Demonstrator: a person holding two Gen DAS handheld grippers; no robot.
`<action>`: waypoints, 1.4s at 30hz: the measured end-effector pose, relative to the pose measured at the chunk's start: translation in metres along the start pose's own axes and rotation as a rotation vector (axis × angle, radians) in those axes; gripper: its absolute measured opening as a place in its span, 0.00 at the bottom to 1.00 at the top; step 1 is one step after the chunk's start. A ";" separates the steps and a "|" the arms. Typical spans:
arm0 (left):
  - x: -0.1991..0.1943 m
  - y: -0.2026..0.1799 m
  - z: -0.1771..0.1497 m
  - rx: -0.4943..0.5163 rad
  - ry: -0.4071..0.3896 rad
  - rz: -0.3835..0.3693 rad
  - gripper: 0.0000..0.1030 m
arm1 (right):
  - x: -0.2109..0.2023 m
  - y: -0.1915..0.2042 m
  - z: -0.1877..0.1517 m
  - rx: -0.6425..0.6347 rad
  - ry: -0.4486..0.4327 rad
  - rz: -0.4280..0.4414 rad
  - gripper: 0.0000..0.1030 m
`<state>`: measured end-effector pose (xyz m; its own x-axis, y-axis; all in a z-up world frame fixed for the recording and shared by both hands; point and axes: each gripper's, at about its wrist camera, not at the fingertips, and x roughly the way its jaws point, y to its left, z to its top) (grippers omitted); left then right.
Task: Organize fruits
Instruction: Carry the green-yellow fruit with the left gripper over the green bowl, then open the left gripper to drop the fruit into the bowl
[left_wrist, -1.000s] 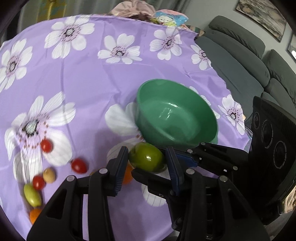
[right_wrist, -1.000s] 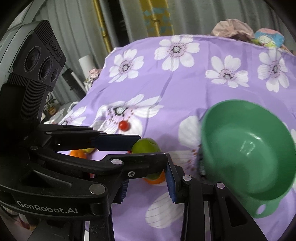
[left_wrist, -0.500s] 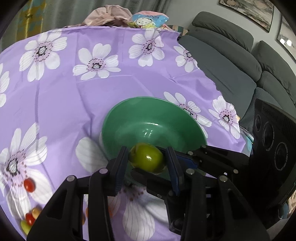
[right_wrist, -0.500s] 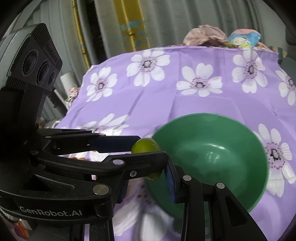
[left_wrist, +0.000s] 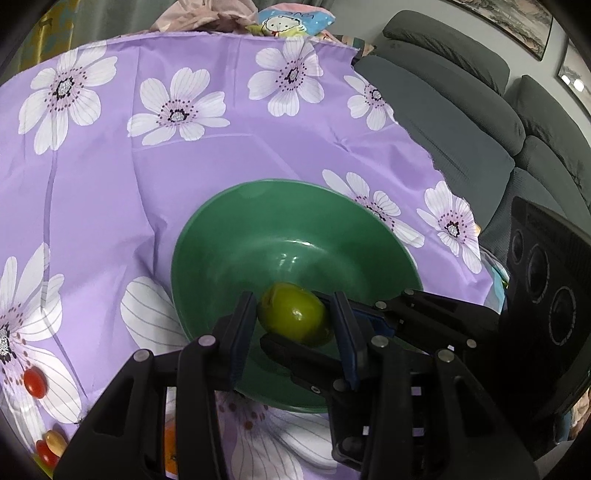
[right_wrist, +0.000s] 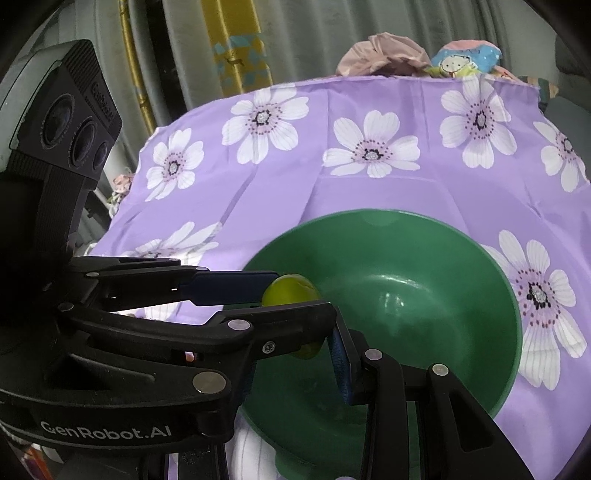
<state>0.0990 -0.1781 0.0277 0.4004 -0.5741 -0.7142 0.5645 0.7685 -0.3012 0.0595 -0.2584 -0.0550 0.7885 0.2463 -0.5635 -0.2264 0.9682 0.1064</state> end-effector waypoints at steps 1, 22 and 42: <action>0.000 0.000 0.000 -0.002 0.002 -0.001 0.40 | 0.001 0.000 -0.001 0.000 0.004 -0.001 0.36; -0.030 0.000 -0.014 -0.016 -0.052 0.071 0.52 | -0.011 0.008 -0.001 -0.029 0.016 -0.096 0.37; -0.113 0.043 -0.077 -0.149 -0.135 0.275 0.69 | -0.036 0.049 -0.003 -0.102 -0.010 -0.108 0.60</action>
<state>0.0227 -0.0583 0.0465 0.6210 -0.3638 -0.6943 0.3142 0.9270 -0.2047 0.0177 -0.2198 -0.0320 0.8170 0.1420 -0.5588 -0.1969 0.9797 -0.0388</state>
